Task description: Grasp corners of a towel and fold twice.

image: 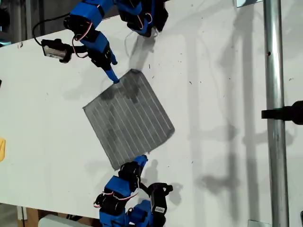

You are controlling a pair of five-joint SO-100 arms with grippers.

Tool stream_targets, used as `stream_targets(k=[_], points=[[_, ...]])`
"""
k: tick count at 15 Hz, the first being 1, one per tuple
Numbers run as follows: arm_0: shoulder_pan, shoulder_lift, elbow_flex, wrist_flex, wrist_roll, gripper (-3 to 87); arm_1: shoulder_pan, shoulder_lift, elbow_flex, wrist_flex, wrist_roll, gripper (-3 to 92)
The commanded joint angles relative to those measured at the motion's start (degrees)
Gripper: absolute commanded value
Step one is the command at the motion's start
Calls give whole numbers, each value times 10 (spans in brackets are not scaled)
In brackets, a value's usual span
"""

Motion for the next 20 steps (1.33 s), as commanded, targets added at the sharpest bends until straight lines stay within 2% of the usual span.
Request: stream_targets(k=[1, 7, 11, 15, 17, 18, 19, 20], points=[[11, -3, -40, 11, 4, -12, 18, 5, 64, -25, -4, 392], [8, -59, -93, 41, 11, -12, 46, 11, 332, -222, 13, 399], [2, -69, -95, 41, 16, -12, 79, 9, 461, -367, 10, 344], [-7, -75, -94, 40, 16, -12, 84, -116, 449, -455, 10, 348], [-10, -76, -93, 40, 16, -12, 81, -192, 391, -454, 4, 335], [-10, -76, -92, 40, 16, -12, 80, -211, 376, -456, 4, 234], [-10, -76, -91, 40, 15, -12, 81, -214, 373, -457, 14, 68], [-10, -76, -91, 43, 13, -12, 82, -211, 373, -463, 15, 1]])
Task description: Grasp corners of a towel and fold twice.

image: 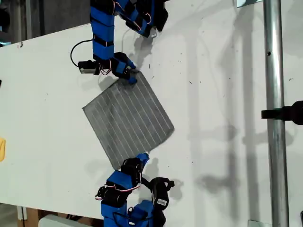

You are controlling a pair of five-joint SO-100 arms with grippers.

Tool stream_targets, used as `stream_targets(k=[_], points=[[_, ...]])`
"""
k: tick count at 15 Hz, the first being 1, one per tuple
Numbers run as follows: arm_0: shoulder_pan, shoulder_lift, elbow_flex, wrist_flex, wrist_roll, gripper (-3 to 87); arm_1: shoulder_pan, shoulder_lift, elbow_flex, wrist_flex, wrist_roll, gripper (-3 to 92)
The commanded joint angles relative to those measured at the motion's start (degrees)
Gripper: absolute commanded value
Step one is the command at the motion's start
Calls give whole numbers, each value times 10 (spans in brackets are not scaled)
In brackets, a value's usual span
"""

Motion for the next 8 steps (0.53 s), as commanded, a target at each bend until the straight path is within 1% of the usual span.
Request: stream_targets(k=[1, 7, 8], points=[[-11, 3, -26, 4, 0, -12, 2, 3, -25, -14, 13, -2], [-13, -9, -40, 9, 4, -12, -17, 0, -29, -26, 13, -2], [-15, -35, -77, 25, 18, -12, -18, 0, -29, -27, 13, -2]])
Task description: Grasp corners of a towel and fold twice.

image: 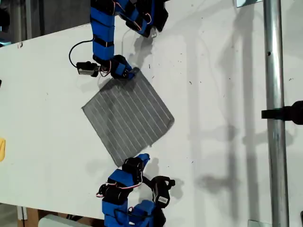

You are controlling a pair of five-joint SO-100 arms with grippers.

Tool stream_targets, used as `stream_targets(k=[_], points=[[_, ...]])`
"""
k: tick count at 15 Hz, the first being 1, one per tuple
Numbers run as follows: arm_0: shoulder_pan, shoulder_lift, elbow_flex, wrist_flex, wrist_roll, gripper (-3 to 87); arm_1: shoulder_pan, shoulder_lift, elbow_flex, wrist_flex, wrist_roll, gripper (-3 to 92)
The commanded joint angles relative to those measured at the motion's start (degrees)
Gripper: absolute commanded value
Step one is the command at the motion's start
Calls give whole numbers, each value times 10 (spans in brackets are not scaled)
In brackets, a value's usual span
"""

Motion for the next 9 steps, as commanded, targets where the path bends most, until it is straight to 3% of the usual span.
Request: stream_targets(k=[1, 3, 4, 5, 8, 9], points=[[-14, -55, -134, 41, 34, -12, -10, 1, -24, -11, 7, -2], [-15, -126, -221, 48, 128, -10, -11, 1, -24, -11, 7, -3], [-16, -157, -262, 48, 189, 68, -11, 1, -24, -11, 7, -3], [-14, -181, -293, 49, 214, 213, -10, 0, -24, -11, 7, -3], [-29, -242, -332, 31, 280, 363, -11, -1, -24, -11, 8, -3], [-36, -272, -357, 44, 301, 363, -11, -1, -24, -11, 9, -3]])
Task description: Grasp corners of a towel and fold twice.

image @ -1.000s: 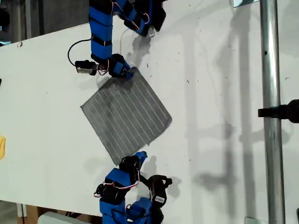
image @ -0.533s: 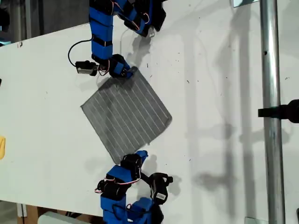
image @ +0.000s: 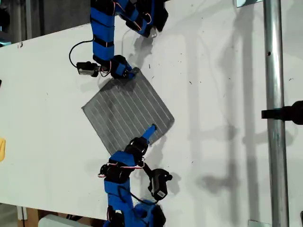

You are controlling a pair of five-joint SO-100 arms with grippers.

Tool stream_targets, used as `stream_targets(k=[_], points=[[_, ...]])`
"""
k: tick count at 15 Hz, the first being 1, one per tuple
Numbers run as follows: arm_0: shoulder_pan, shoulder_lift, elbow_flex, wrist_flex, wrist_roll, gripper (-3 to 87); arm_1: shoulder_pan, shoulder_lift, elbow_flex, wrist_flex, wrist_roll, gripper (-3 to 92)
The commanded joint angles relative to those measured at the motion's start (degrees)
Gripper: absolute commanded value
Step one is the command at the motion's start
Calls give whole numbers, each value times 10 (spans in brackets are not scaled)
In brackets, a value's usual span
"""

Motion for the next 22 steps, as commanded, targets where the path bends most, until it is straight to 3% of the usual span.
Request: stream_targets(k=[1, 6, 10, 14, 17, 22], points=[[-28, -39, -48, -8, 36, 347, -11, 1, -23, -6, 8, -3], [-27, -177, -97, -61, 66, 319, -6, -4, -25, -6, 10, -3], [19, -257, -113, -106, 40, 311, -5, -19, -37, -1, 10, -3], [33, -342, -114, -41, -33, 351, -5, -19, -38, -1, 10, -3], [15, -345, -114, -33, -58, 340, -5, -19, -38, -2, 10, -3], [-3, -361, -111, 9, -93, 186, -7, -19, -38, -2, 11, -3]])
